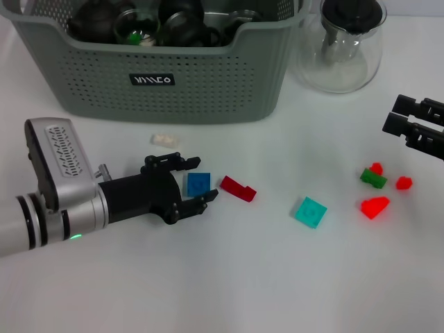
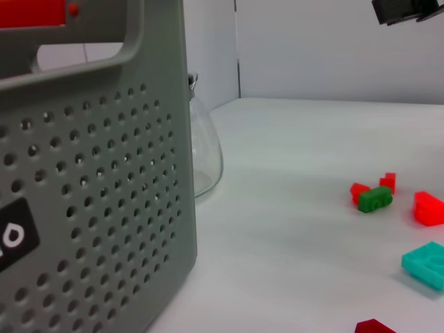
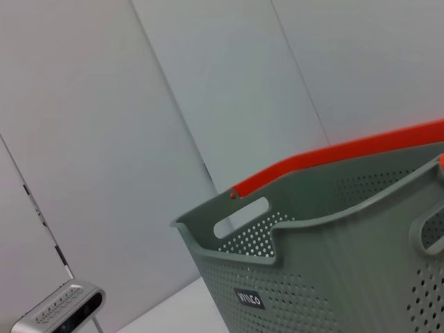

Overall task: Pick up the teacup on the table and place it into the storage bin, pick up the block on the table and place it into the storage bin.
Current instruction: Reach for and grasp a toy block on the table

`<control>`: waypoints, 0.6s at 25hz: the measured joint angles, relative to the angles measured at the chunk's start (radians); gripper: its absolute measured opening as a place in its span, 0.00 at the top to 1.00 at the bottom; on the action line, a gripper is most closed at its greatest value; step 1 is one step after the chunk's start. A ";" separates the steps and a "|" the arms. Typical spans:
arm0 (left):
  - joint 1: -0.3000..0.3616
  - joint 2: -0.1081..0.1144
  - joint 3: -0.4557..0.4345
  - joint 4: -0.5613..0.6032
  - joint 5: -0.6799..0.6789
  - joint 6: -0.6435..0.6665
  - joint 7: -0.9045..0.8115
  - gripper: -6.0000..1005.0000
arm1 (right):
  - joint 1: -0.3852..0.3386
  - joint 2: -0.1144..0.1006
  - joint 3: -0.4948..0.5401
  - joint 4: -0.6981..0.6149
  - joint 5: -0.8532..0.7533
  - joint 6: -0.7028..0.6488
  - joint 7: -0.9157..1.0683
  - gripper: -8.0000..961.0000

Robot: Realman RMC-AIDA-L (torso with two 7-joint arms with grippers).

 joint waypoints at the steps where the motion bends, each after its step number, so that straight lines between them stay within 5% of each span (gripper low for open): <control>1: 0.000 0.000 0.001 0.000 0.002 0.000 0.000 0.41 | 0.000 0.000 0.000 0.000 0.000 0.000 0.000 0.36; 15: 0.028 0.001 0.006 -0.002 0.008 0.020 0.000 0.43 | -0.001 0.002 0.000 0.000 0.000 -0.003 0.000 0.36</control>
